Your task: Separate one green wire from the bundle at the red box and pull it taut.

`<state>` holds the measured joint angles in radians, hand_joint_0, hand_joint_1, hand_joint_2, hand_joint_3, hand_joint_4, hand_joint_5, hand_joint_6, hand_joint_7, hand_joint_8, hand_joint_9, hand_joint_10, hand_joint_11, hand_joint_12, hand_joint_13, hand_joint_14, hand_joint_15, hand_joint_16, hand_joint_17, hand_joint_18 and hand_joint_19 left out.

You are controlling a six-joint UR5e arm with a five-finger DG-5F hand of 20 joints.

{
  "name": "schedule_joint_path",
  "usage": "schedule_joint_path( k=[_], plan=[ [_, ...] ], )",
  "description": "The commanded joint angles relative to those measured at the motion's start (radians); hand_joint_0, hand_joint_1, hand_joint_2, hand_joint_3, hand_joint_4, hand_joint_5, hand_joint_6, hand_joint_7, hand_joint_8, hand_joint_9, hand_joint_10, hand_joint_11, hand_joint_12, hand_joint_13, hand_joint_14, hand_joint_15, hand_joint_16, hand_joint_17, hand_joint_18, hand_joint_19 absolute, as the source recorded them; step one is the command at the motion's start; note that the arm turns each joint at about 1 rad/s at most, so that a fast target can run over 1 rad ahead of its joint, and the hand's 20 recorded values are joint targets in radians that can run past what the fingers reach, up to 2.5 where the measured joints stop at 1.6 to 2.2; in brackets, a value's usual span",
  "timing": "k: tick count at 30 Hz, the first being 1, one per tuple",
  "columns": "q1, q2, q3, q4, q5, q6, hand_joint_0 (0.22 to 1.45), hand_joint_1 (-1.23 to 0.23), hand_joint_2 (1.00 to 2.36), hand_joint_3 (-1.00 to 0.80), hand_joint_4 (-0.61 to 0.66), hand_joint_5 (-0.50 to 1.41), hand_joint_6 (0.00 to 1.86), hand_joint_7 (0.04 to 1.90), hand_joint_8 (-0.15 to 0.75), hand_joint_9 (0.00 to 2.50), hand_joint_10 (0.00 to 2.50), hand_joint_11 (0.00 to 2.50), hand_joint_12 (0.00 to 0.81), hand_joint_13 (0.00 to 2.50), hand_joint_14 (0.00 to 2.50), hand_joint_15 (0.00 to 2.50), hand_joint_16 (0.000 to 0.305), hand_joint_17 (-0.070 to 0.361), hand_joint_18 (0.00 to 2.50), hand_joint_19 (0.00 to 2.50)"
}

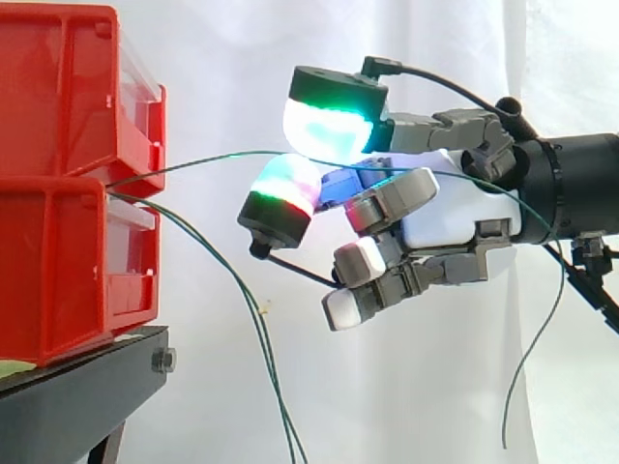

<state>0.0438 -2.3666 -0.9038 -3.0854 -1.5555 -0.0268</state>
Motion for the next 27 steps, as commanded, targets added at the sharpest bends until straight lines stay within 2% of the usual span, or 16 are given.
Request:
schedule_joint_path(
  k=[1, 3, 7, 12, 17, 25, 27],
  plan=[
    [-0.001, 0.003, 0.000, -0.012, 0.000, -0.004, 0.61, -0.74, 1.02, -0.17, 0.10, -0.21, 0.90, 0.92, 0.319, 1.33, 0.00, 1.62, 0.344, 1.04, 0.02, 0.55, 0.049, 0.109, 0.89, 0.37],
    [-0.001, 0.003, 0.000, -0.018, 0.000, -0.005, 0.61, -0.74, 1.02, -0.17, 0.09, -0.21, 0.90, 0.91, 0.318, 1.32, 0.00, 1.58, 0.345, 1.04, 0.02, 0.55, 0.048, 0.108, 0.88, 0.37],
    [-0.001, 0.003, 0.000, -0.029, 0.000, -0.007, 0.61, -0.76, 1.02, -0.15, 0.07, -0.20, 0.89, 0.94, 0.336, 1.14, 0.02, 1.19, 0.350, 0.98, 0.02, 0.46, 0.046, 0.103, 0.86, 0.34],
    [-0.009, 0.015, 0.000, -0.053, -0.002, -0.012, 0.61, -0.77, 1.02, -0.13, 0.06, -0.19, 0.88, 0.99, 0.335, 1.06, 0.02, 0.95, 0.343, 0.93, 0.01, 0.41, 0.044, 0.100, 0.84, 0.33],
    [-0.015, 0.032, 0.000, -0.081, -0.002, -0.021, 0.61, -0.77, 1.02, -0.12, 0.06, -0.19, 0.88, 1.01, 0.330, 1.01, 0.02, 0.87, 0.343, 0.85, 0.01, 0.38, 0.045, 0.101, 0.82, 0.33],
    [-0.018, 0.032, -0.001, -0.104, -0.002, -0.022, 0.62, -0.78, 1.02, -0.15, 0.06, -0.19, 0.88, 1.01, 0.324, 0.96, 0.02, 0.84, 0.340, 0.79, 0.01, 0.36, 0.046, 0.103, 0.78, 0.33],
    [-0.018, 0.032, -0.001, -0.105, -0.002, -0.024, 0.61, -0.78, 1.02, -0.28, 0.13, -0.19, 0.85, 1.02, 0.323, 0.95, 0.02, 0.84, 0.339, 0.78, 0.01, 0.36, 0.046, 0.104, 0.78, 0.34]
  ],
)
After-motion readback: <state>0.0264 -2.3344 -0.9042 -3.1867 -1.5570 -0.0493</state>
